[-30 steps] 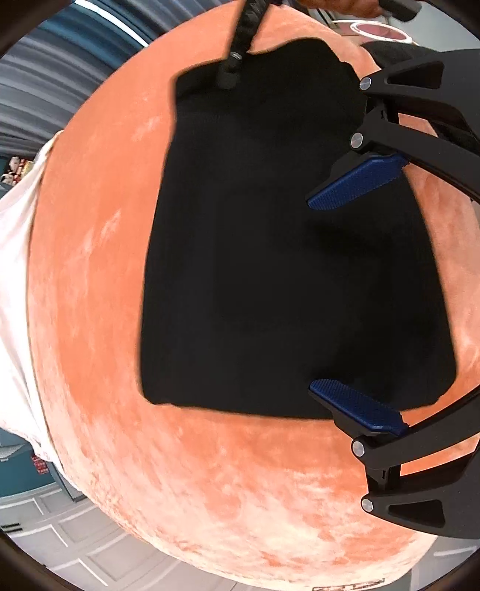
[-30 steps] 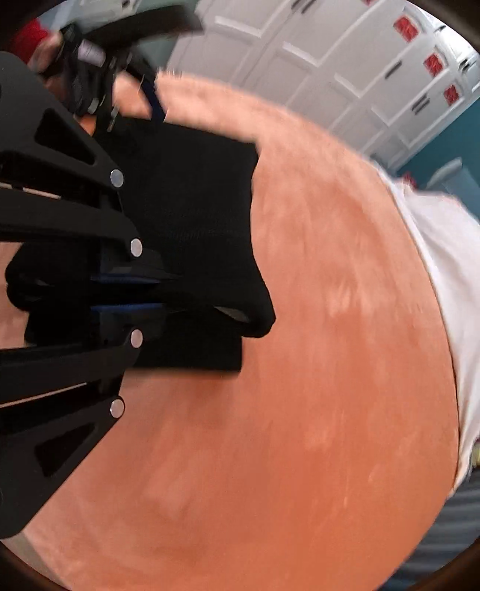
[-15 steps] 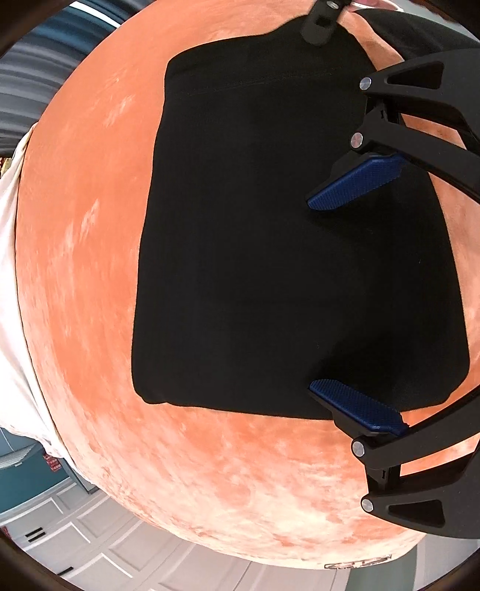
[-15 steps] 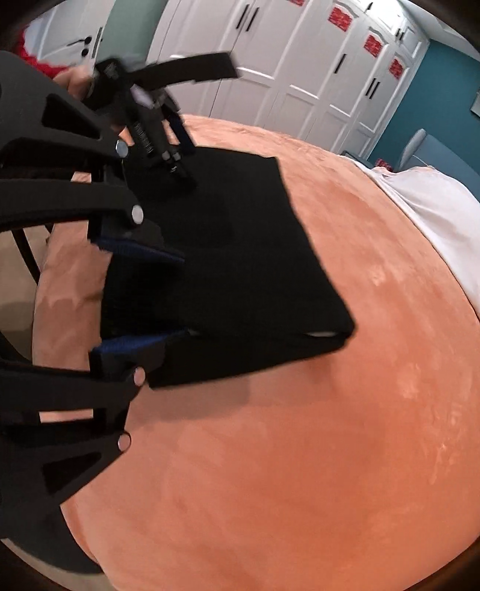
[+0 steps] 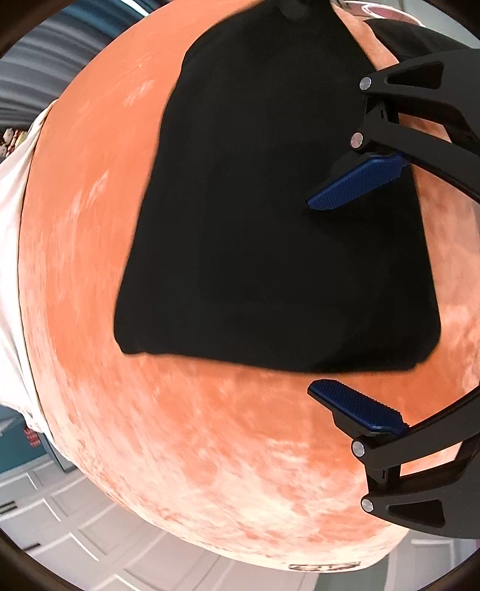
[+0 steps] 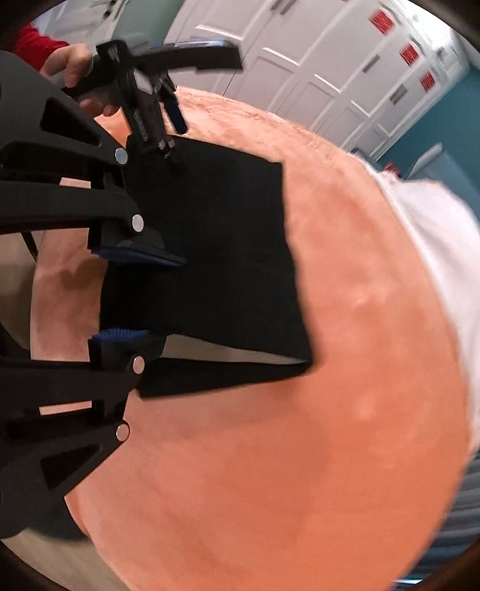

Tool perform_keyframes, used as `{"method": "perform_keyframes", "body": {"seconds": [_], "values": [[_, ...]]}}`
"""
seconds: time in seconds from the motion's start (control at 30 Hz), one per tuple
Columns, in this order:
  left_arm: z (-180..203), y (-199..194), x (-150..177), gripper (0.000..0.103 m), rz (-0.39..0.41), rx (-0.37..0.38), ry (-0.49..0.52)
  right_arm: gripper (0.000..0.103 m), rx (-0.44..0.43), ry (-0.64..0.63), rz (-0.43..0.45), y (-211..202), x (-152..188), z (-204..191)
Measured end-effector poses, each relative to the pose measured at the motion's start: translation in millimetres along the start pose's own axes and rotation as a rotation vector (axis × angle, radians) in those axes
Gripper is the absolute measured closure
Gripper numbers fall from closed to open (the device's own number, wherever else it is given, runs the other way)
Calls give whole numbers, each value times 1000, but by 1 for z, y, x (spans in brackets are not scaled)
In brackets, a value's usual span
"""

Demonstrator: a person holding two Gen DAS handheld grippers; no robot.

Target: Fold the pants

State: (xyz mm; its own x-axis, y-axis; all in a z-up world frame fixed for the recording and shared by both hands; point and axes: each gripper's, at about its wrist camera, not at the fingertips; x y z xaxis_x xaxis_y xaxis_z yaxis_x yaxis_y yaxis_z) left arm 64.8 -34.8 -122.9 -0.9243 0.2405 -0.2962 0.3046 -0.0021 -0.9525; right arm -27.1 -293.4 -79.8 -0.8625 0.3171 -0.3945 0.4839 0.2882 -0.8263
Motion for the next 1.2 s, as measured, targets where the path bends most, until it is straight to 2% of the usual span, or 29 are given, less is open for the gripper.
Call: {"method": "perform_keyframes", "body": {"seconds": [0.07, 0.13, 0.17, 0.23, 0.3, 0.37, 0.47, 0.53, 0.6, 0.67, 0.73, 0.77, 0.83, 0.9, 0.93, 0.97, 1.0, 1.03, 1.1, 1.2], "values": [[-8, 8, 4, 11, -31, 19, -40, 76, 66, -49, -21, 11, -2, 3], [-14, 19, 8, 10, -84, 52, -82, 71, 147, -80, -144, 58, 9, 19], [-19, 19, 10, 10, -98, 64, -105, 70, 130, -47, -124, 59, 11, 23], [-30, 10, 15, 10, -66, 61, -131, 68, 106, 20, -72, 33, 4, 20], [-39, 3, 19, 11, -37, 32, -142, 66, 147, 42, 63, -2, -6, 9], [-50, 1, 25, 11, -30, 29, -160, 66, 101, 1, 112, -23, -22, -13], [-62, 4, 35, 11, -55, 62, -200, 66, -73, -105, 65, -16, -51, -64], [-66, 6, 40, 10, -66, 84, -222, 66, -161, -216, -2, 18, -71, -115], [-70, 8, 46, 10, -72, 98, -230, 69, -165, -285, -52, 57, -82, -149], [-69, 9, 49, 10, -74, 96, -218, 77, -138, -322, -147, 121, -97, -179], [-68, 11, 50, 10, -75, 78, -203, 81, -116, -239, -262, 193, -109, -185], [-67, 12, 49, 10, -73, 70, -198, 81, -60, -225, -299, 225, -112, -184], [-66, 13, 47, 10, -75, 74, -184, 81, -58, -209, -284, 241, -117, -179], [-69, 15, 47, 10, -83, 97, -175, 81, -109, -142, -270, 220, -126, -175], [-70, 15, 48, 10, -84, 109, -175, 79, -156, -136, -197, 185, -125, -167], [-71, 14, 49, 10, -76, 128, -180, 75, -151, -148, -148, 163, -121, -160], [-72, 14, 49, 11, -63, 149, -194, 59, -126, -155, -75, 123, -108, -139], [-75, 14, 49, 10, -62, 161, -207, 52, -106, -142, -36, 98, -96, -121], [-79, 15, 50, 10, -71, 197, -232, 51, -50, -110, 15, 53, -67, -77], [-80, 17, 48, 11, -94, 234, -294, 51, 83, -9, -7, 8, -17, -5]]}}
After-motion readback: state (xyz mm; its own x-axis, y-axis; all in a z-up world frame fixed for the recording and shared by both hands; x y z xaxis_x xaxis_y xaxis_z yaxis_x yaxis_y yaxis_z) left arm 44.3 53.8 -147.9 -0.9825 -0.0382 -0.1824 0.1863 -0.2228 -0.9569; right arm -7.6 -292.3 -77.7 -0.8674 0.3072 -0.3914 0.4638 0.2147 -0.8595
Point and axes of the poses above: each gripper's, at about its wrist camera, not at the fingertips, and y roughly the way its jaws point, z to its right, x to its underside, and after that the axes turned 4 degrees about -z, right-handed
